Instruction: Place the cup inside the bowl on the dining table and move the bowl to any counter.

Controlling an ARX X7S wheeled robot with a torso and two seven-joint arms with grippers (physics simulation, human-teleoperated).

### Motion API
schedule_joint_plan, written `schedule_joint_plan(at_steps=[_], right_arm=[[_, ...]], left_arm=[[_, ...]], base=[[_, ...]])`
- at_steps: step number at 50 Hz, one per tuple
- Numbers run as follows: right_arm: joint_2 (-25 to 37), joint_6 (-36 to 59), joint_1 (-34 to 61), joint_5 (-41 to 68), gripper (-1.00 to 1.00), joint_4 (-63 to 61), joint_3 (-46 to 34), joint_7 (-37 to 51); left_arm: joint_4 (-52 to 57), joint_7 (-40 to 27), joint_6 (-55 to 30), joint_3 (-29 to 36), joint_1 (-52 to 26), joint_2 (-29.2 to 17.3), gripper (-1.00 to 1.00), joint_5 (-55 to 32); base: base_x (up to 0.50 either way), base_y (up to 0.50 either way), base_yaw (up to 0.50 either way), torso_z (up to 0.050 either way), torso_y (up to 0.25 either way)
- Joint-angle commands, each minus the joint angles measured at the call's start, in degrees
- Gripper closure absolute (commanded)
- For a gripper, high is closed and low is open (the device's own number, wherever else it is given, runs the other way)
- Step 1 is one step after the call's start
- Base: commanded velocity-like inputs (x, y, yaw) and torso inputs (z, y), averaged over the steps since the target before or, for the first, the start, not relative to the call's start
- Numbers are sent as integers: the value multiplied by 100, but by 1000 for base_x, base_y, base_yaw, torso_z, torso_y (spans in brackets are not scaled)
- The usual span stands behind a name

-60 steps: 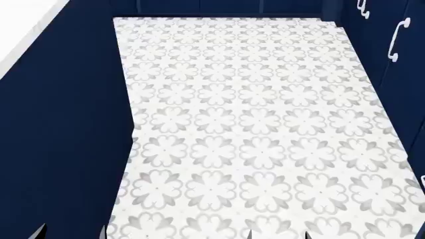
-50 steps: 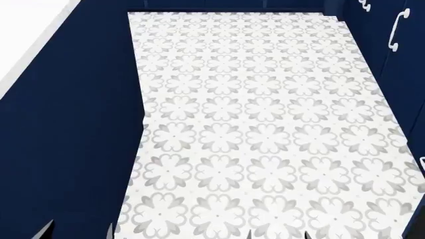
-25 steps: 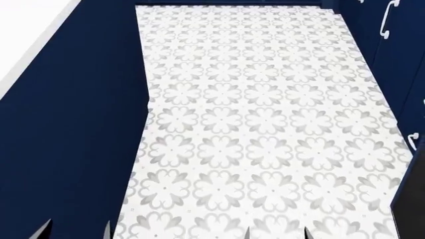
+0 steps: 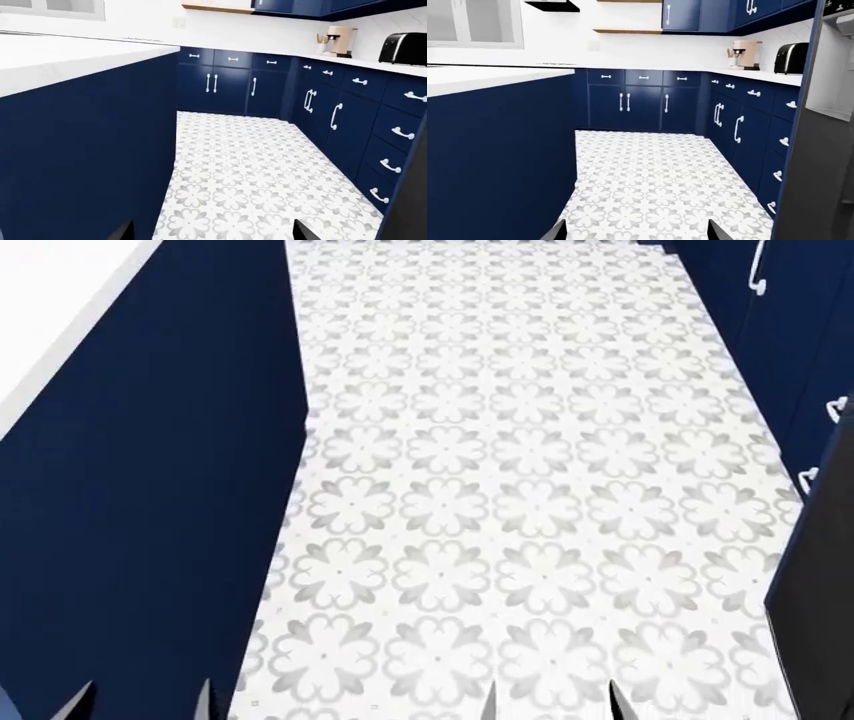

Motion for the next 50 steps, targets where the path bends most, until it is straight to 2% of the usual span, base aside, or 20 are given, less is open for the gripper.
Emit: schedule_joint_plan(at_steps=[1,10,15,29,41,50], right_arm=[[41,-35,-8,85,-100,-84,-55,35],[88,0,10,50,-100,1,-120,134],[129,-21,26,5,-100,34,-181,158],[193,-95,29,-19,-100,104,-267,253],[234,-125,48,23,-100,145,-317,305],[266,-135,59,34,-100,159,-356,351]], left_arm=[[-114,-94,10,118,-143,6,-100,43],[78,-89,103,104,119,-158,-100,-95],[77,-113,114,128,116,-182,-100,-125],[-139,-239,60,293,-168,-133,-100,-95],[61,-217,174,288,115,-318,-100,-213],[-29,-283,142,368,-27,-290,-100,-202]], base=[[-410,0,0,0,0],[-451,13,0,0,0],[-332,386,0,0,0],[-25,500,0,0,0],[-40,500,0,0,0],[-38,500,0,0,0]])
